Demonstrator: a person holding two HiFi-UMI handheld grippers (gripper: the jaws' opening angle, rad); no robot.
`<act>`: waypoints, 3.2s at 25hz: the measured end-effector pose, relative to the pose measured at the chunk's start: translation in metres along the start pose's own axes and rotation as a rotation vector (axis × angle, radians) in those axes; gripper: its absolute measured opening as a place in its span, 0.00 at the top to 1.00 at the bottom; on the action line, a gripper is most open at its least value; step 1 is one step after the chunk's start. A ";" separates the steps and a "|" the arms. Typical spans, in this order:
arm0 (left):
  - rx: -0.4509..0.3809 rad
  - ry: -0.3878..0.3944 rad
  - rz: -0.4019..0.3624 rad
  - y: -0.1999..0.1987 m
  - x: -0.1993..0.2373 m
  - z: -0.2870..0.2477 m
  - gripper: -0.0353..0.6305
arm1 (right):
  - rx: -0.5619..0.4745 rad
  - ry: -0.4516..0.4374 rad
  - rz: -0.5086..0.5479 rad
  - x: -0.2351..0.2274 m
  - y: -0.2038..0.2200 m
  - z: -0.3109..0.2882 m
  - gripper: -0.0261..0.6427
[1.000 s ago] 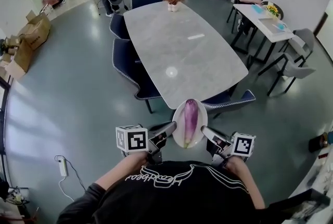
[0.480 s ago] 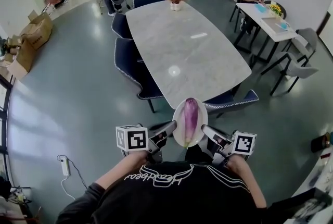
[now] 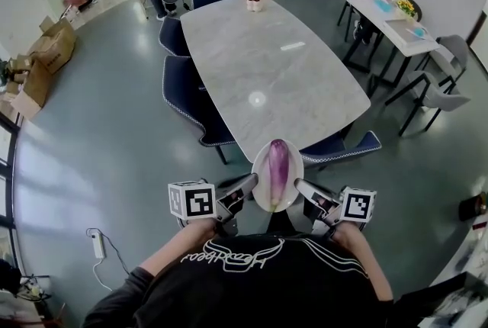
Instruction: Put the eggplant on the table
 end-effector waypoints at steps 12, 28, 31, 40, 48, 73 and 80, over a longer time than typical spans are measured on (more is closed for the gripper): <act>0.007 -0.023 0.033 -0.046 0.027 -0.056 0.91 | 0.010 0.012 -0.045 -0.054 -0.054 -0.018 0.93; -0.005 -0.020 0.048 -0.109 0.044 -0.113 0.91 | 0.025 0.027 -0.038 -0.101 -0.123 -0.041 0.93; -0.011 -0.012 0.055 -0.124 0.044 -0.126 0.91 | 0.030 0.026 -0.038 -0.111 -0.139 -0.046 0.93; -0.033 -0.032 0.084 -0.164 0.067 -0.159 0.91 | 0.063 0.027 -0.043 -0.147 -0.179 -0.070 0.93; -0.043 -0.051 0.100 -0.182 0.081 -0.184 0.91 | 0.070 0.038 -0.058 -0.174 -0.200 -0.076 0.93; -0.054 -0.155 0.177 -0.219 0.148 -0.229 0.91 | 0.110 0.054 -0.140 -0.251 -0.227 -0.117 0.93; -0.063 -0.187 0.223 -0.228 0.174 -0.250 0.91 | 0.110 0.088 -0.160 -0.284 -0.238 -0.127 0.93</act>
Point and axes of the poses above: the fingertips, and each gripper's own axes: z backward along the fingers, x to its left, y out of its underside, the point moved 1 cm from there along z, backward along the fingers, and after that the axes turned 9 degrees about z, right-handed, at the moved point
